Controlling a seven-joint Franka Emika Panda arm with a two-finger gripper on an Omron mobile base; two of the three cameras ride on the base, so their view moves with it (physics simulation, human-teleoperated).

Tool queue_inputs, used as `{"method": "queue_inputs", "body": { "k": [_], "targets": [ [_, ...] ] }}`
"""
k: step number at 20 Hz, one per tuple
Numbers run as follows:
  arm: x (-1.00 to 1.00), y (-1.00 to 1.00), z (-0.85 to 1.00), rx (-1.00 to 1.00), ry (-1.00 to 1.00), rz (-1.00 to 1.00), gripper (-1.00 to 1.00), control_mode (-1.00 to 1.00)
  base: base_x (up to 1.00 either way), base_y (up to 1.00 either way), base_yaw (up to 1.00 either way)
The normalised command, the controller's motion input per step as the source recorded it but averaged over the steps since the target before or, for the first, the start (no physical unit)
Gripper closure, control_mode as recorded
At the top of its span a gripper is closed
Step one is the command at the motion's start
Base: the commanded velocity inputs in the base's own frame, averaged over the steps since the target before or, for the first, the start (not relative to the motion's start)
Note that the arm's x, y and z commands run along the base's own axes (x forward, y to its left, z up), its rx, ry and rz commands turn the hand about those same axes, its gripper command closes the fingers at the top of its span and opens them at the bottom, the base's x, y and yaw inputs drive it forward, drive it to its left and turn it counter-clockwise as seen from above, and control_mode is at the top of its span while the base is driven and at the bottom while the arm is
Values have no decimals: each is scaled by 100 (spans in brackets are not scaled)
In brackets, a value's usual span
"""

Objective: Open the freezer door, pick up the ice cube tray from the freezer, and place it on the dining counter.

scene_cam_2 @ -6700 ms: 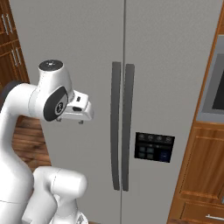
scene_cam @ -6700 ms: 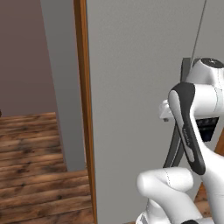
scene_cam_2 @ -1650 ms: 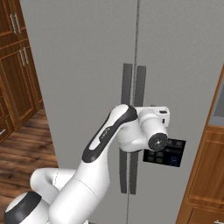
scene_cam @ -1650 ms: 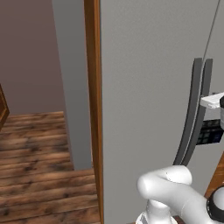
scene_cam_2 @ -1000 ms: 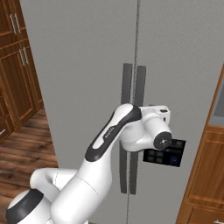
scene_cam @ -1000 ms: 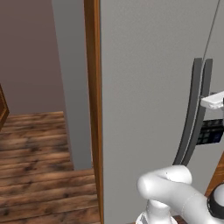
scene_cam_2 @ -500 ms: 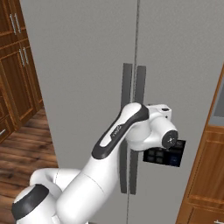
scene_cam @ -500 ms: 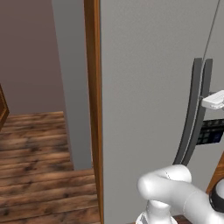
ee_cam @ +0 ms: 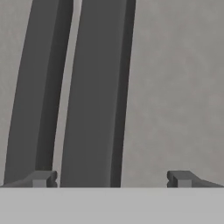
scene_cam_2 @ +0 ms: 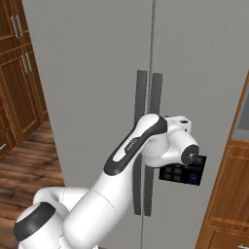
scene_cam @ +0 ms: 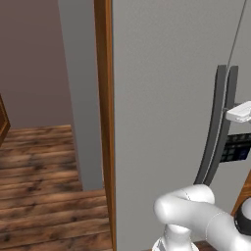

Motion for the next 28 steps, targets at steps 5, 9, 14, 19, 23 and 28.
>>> {"method": "queue_inputs", "body": {
  "k": [5,9,14,19,23,28],
  "targets": [
    [0,0,0,0,0,0,100,-100,0,0,0],
    [0,0,0,0,0,0,100,-100,0,0,0],
    [0,0,0,0,0,0,100,-100,0,0,0],
    [-4,0,0,0,0,0,100,-100,0,0,0],
    [-69,-9,0,0,0,0,100,-100,0,0,0],
    [-81,-29,0,0,0,-1,100,-100,0,0,0]
  ]
}}
